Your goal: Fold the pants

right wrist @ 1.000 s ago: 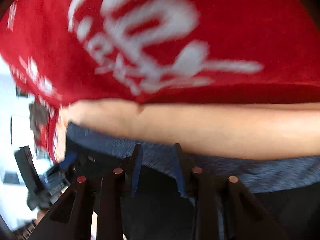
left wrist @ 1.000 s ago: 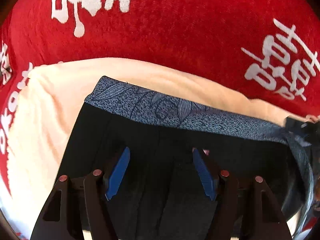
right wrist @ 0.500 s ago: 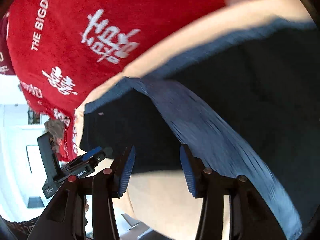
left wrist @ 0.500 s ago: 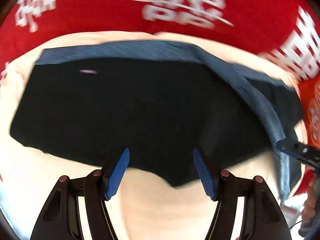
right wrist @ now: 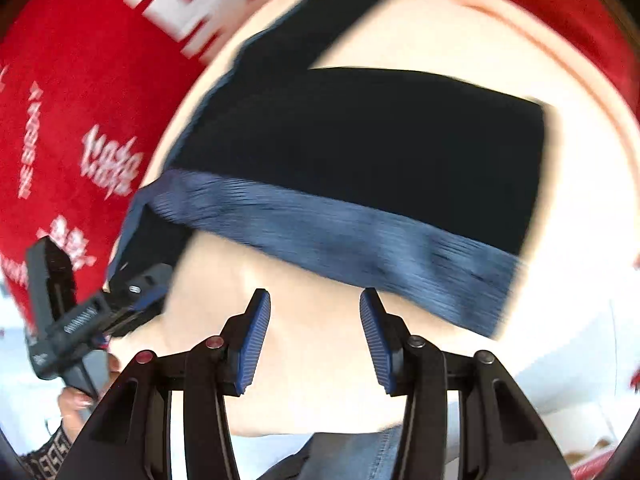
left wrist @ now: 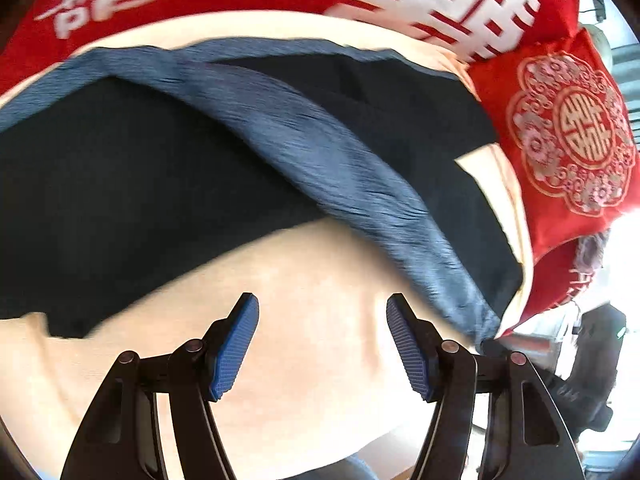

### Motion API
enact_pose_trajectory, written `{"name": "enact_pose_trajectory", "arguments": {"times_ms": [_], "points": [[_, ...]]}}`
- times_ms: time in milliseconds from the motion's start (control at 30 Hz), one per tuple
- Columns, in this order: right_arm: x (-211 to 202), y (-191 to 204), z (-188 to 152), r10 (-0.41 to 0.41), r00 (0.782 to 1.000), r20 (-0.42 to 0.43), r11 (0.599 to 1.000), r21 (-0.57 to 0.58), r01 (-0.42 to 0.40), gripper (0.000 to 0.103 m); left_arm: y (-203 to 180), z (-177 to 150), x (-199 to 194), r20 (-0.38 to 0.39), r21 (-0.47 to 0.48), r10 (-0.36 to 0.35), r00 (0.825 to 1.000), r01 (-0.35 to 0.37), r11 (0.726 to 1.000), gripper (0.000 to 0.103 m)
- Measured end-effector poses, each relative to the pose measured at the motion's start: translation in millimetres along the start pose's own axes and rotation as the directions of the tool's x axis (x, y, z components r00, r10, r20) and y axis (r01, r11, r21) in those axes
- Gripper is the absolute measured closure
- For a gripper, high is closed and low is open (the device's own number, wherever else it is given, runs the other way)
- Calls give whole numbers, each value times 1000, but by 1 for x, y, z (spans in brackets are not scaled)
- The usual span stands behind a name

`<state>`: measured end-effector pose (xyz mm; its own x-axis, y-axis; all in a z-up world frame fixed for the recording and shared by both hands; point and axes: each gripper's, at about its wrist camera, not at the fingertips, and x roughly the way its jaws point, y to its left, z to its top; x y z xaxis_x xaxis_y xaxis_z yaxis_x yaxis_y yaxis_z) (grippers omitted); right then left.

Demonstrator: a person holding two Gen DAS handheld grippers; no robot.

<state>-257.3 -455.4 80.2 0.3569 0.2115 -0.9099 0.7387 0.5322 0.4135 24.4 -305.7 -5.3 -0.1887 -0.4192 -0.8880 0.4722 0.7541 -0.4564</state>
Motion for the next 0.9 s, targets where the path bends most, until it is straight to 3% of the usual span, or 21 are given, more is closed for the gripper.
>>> {"name": "enact_pose_trajectory", "arguments": {"times_ms": [100, 267, 400, 533, 600, 633, 667, 700, 733, 900], "points": [[-8, -31, -6, -36, 999, 24, 998, 52, 35, 52, -16, 0, 13, -3, 5, -35, 999, 35, 999, 35], [-11, -61, 0, -90, 996, 20, 996, 17, 89, 52, -33, 1, 39, -36, -1, -29, 999, 29, 1000, 35], [-3, -75, 11, 49, 998, -25, 998, 34, -48, 52, -49, 2, 46, -11, 11, 6, 1000, -6, 1000, 26], [7, -78, 25, 194, 974, -118, 981, -8, -196, 54, -52, 3, 50, -21, -50, -14, 1000, 13, 999, 26], [12, -81, 28, 222, 962, -161, 974, 2, -225, 77, -54, 4, 50, -20, -71, -22, 1000, 21, 997, 26], [16, -82, 31, 241, 952, -186, 970, 16, -242, 99, -53, 5, 50, -18, -92, -32, 999, 30, 995, 29], [16, -81, 34, 243, 950, -195, 970, 17, -244, 100, -53, 5, 50, -16, -107, -45, 999, 43, 993, 38], [12, -78, 38, 250, 948, -198, 967, 5, -254, 100, -52, 6, 51, -23, -128, -83, 996, 79, 989, 70], [5, -73, 44, 257, 946, -199, 964, -16, -265, 100, -51, 8, 53, -46, -152, -108, 993, 100, 983, 81], [-34, -34, 94, 324, 930, -174, 930, -120, -347, 100, -65, 22, 35, 0, -160, -110, 994, 108, 981, 81]]}}
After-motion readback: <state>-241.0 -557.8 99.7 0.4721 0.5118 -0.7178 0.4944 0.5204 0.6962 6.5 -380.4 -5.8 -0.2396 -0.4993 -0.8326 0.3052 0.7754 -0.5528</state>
